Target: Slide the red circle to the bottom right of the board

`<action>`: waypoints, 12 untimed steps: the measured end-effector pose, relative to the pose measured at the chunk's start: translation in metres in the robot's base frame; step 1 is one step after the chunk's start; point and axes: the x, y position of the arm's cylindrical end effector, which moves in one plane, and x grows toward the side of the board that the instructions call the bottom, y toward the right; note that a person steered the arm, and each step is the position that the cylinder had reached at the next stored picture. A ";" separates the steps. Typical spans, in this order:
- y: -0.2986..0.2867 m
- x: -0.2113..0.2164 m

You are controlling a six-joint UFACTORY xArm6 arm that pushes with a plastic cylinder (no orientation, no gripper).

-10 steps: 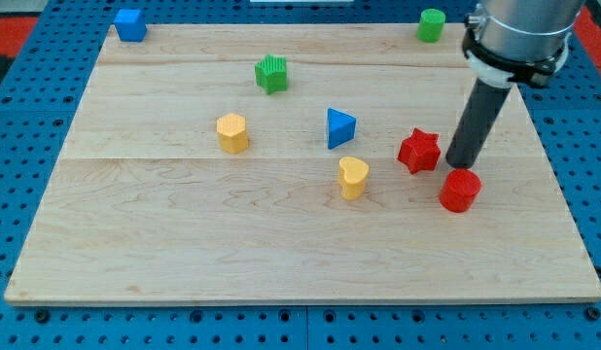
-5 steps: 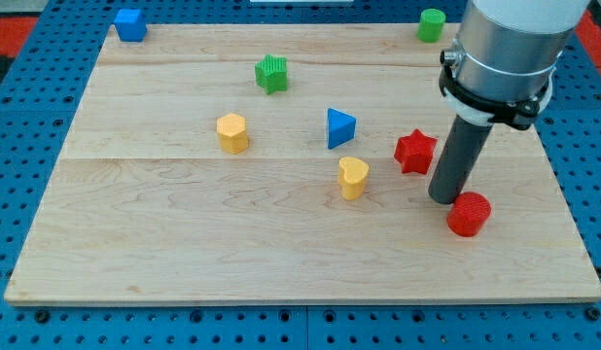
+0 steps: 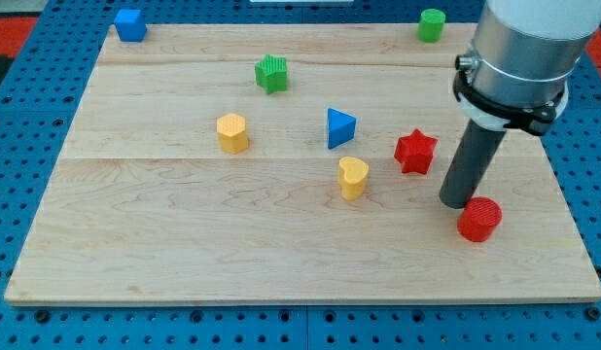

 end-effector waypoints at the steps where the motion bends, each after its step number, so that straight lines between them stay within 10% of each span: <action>1: 0.000 0.005; 12: 0.033 0.046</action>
